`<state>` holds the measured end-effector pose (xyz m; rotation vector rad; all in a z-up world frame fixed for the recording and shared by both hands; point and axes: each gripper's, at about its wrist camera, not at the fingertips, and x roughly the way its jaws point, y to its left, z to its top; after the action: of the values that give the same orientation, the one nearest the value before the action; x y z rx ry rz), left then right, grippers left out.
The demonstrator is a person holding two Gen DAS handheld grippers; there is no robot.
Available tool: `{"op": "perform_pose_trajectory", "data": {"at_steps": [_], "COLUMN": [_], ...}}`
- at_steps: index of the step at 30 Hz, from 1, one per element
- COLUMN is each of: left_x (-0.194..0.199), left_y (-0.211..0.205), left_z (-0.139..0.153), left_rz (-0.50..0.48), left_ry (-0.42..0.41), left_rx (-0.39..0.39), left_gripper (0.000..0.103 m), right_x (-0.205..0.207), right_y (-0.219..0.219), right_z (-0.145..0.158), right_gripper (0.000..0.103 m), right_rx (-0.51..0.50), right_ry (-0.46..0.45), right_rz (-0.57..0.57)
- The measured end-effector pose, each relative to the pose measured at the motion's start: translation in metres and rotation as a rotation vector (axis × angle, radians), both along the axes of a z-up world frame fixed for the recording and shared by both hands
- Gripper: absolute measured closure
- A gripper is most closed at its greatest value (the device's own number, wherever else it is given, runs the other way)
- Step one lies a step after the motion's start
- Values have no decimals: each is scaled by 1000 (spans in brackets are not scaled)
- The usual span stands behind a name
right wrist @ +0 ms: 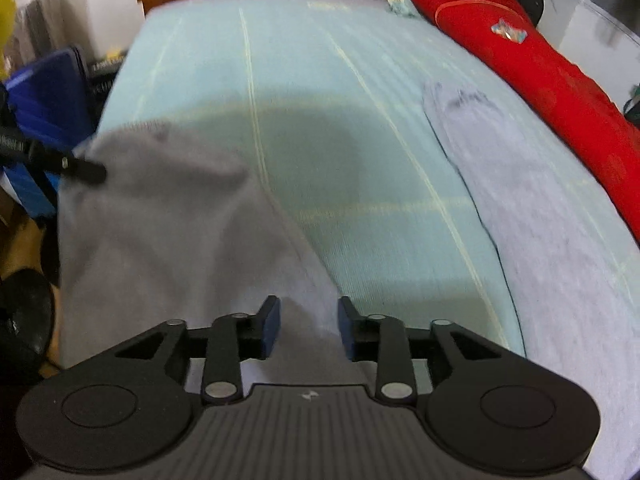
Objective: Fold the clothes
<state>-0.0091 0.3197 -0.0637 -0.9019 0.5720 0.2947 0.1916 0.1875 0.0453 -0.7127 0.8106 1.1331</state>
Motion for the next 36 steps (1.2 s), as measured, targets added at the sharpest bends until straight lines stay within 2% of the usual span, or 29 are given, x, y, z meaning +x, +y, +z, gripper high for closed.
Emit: {"op": "perform_pose_trajectory", "data": {"at_steps": [2,3,5,6,9,11,13,14,17,21,23,25,26,27,28,31,33,35,36], "left_x": [2,2,0,0,-3,-3,-2,-2,2,8,9,8,8,9,10,6,-6,-19,-22], "left_y": [0,0,-1,-1,-2,-2,-2,-2,2,1,1,0,-1,-2,-4,-9,-8,-7,-8], "left_z": [1,2,5,6,5,4,1,0,-3,-2,-2,-2,-2,-1,0,13,25,34,32], "left_rz": [-11,-13,-15,-16,-13,-8,-15,-18,-31,-55,-61,-58,-51,-49,-46,-31,-19,-11,-7], "left_ry": [3,2,2,4,9,7,8,9,2,5,9,7,8,10,14,13,-2,-12,9], "left_rx": [12,15,20,23,11,2,-7,-12,-30,-23,-14,-11,-3,8,25,66,61,51,48], "left_gripper": [86,86,86,86,86,86,85,85,83,79,79,82,87,93,98,100,101,100,100], "right_x": [0,1,4,7,22,36,38,37,32,31,31,32,34,36,39,47,52,50,48], "right_y": [-2,-2,2,4,11,9,-7,-18,-51,-83,-88,-89,-89,-89,-88,-87,-92,-99,-103], "right_z": [-9,-14,-19,-20,-20,-11,12,21,41,33,15,1,-5,-11,-15,-15,-4,8,13], "right_gripper": [65,74,102,103,103,102,94,86,63,57,57,57,67,92,95,94,93,89,87], "right_rx": [-16,-22,-21,-12,9,39,89,91,43,-26,-73,-72,-63,-53,-37,5,43,77,87], "right_ry": [-2,-4,-30,-37,-98,-62,-38,-47,-89,-58,-46,-18,3,24,36,-6,-20,-39,-46], "right_rz": [0,-2,-22,-37,-103,-160,-145,-141,-146,-144,-144,-145,-148,-153,-174,-269,-333,-338,-339]}}
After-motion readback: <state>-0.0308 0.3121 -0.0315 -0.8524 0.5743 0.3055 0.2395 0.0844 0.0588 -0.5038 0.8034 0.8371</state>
